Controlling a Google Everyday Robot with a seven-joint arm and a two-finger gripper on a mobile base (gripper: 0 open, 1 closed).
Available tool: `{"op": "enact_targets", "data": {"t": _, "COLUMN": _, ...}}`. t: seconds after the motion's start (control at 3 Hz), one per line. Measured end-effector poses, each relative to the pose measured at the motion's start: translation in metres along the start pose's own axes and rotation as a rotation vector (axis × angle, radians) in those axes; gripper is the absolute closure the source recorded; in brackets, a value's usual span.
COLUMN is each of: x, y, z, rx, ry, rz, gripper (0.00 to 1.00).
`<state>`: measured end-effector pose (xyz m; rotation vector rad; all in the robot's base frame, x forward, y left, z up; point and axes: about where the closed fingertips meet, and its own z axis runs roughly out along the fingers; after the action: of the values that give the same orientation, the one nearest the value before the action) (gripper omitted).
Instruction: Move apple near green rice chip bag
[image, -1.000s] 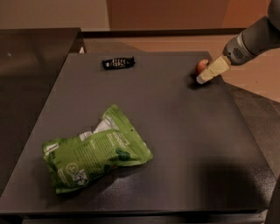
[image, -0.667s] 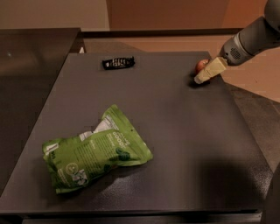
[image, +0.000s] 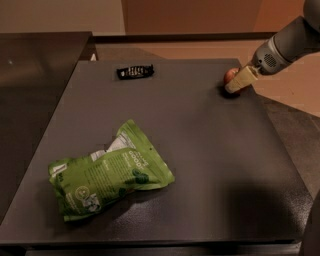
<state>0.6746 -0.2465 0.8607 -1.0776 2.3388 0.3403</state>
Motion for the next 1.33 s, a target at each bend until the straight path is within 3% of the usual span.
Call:
{"op": "enact_targets", "data": {"t": 0.33, "x": -0.008, "y": 0.018, "z": -0.009, "rx": -0.031, "ry": 0.011, "rz": -0.042, "gripper": 0.87}}
{"op": "enact_targets", "data": {"t": 0.67, "x": -0.020, "y": 0.057, "z": -0.015, "rx": -0.104, "ry": 0.025, "rz": -0.133, "gripper": 1.00}}
{"op": "enact_targets", "data": {"t": 1.33, "x": -0.041, "y": 0.161, "z": 0.002, "rx": -0.327, "ry": 0.016, "rz": -0.395, "gripper": 1.00}}
